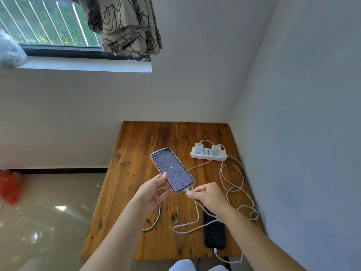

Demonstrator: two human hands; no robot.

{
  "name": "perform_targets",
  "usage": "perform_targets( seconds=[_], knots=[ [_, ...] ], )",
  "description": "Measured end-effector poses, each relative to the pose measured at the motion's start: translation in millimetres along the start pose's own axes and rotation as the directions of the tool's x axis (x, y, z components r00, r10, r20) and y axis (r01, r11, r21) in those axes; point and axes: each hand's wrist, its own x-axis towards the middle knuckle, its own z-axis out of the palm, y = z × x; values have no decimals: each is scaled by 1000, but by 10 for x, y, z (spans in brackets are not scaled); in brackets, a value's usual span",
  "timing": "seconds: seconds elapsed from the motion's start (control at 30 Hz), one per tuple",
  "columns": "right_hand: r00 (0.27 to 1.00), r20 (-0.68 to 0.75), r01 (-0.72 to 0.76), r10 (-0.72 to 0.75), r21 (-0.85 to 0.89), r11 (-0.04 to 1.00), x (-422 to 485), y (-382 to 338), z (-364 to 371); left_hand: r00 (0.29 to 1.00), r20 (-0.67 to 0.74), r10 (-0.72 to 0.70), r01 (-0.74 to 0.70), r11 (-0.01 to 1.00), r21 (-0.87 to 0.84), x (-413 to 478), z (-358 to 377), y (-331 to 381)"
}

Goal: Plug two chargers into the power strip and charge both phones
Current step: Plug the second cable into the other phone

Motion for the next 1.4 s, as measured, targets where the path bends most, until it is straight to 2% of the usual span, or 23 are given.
perform_targets(
  seconds=[0.27, 0.7, 1.0, 1.27, 1.4],
  knots=[
    [1000, 17, 1, -2, 17, 1000, 27, 42, -91, 1000, -12, -14, 14, 1000, -5, 49, 83, -42],
    [987, 152, -44, 45, -7, 999, 126, 124, -280, 997, -76, -4, 3, 1000, -9, 108, 203, -128],
    [974, 209, -81, 91, -57, 995, 270, 96, -100, 989, -147, -9, 5, 1000, -26, 196, -23, -138],
    [905, 339, -163, 256, -279, 946, 626, 67, 344, 969, -224, -104, 124, 989, 76, 617, -465, 43],
    [885, 338, -116, 320, -505, 855, 864, 105, 520, 957, -276, -93, 152, 968, 201, 994, -785, 340]
  ],
)
